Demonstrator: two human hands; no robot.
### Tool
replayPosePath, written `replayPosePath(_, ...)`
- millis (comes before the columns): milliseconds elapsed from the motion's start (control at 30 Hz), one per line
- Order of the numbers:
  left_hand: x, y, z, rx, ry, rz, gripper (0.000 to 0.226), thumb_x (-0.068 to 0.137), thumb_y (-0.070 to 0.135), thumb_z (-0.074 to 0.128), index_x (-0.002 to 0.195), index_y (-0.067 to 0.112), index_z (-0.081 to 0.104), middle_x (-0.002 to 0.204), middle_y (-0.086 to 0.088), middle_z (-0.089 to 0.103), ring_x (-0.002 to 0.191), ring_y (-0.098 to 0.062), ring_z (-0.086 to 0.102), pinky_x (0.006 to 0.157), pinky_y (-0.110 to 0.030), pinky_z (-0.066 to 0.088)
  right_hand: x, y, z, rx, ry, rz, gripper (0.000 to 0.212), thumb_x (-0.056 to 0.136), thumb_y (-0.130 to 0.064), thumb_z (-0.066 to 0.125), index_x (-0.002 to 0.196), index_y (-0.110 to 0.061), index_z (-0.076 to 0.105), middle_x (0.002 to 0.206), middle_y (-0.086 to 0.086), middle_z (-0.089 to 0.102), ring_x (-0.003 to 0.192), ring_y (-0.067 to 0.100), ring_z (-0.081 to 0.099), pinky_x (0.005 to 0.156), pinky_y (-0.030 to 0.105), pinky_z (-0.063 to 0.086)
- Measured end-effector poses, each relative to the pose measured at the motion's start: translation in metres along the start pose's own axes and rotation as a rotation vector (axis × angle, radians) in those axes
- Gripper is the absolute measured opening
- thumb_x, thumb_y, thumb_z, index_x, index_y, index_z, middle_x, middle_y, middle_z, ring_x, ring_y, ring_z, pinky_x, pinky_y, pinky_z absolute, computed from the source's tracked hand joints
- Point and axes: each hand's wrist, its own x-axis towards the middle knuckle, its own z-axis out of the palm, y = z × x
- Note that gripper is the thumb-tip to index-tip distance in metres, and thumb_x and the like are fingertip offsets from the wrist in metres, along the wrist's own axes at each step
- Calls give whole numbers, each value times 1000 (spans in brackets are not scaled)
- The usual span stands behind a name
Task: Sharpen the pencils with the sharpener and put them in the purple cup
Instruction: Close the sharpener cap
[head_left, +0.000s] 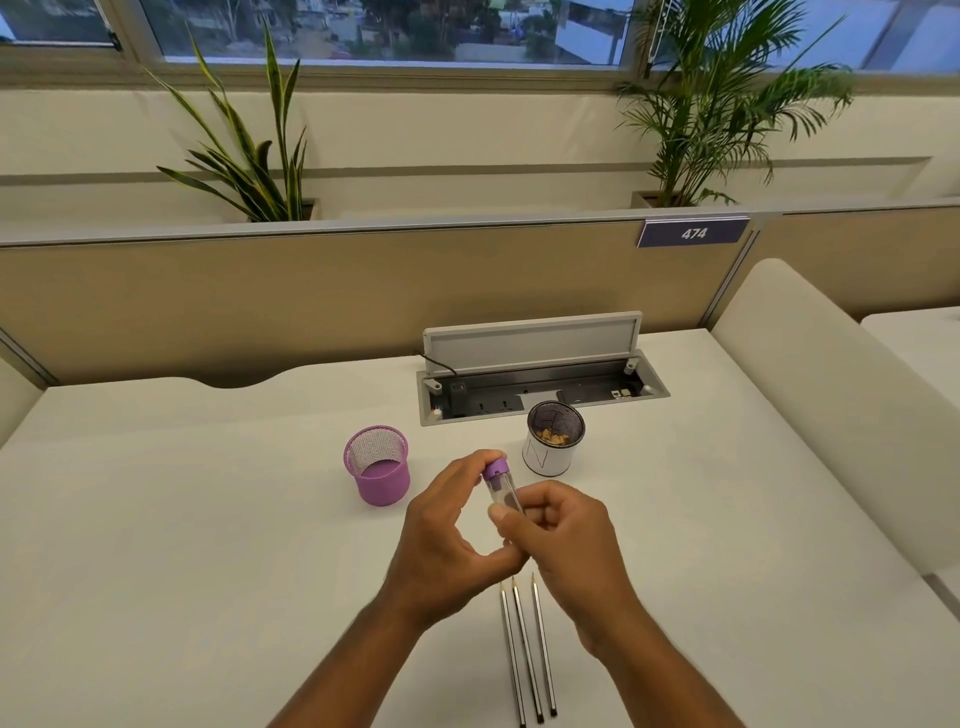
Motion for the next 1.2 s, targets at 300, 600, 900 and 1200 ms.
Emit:
replayPosePath(300,1,3,1,-26,18,17,81,74,42,88,144,33,47,135,26,58,125,1,58,101,-10,45,1,1,-6,114,-149,41,30,104,-33,53,101,-18,78,88,8,80,85,25,75,97,45,56)
replayPosePath(600,2,3,-1,7,8,-1,76,73,46,86,140,24,57,127,24,61,119,3,59,99,-8,46,-1,-2,-4,74,-130,24,29,103,-33,55,98,-17,79,84,5,80,84,19,76,94,35,54)
replayPosePath(900,2,1,-5,127,-101,44,78,75,50,84,142,20,58,133,4,69,117,-12,65,101,-9,47,-6,2,1,-108,-7,-66,21,98,-34,64,94,-23,82,76,-5,79,77,8,75,73,17,54)
replayPosePath(1200,-2,1,-2,69,-45,42,73,73,41,89,137,19,60,127,6,68,117,-6,61,98,-12,49,-8,4,6,-70,4,-42,23,99,-36,62,94,-23,80,77,-3,79,76,11,75,77,25,58)
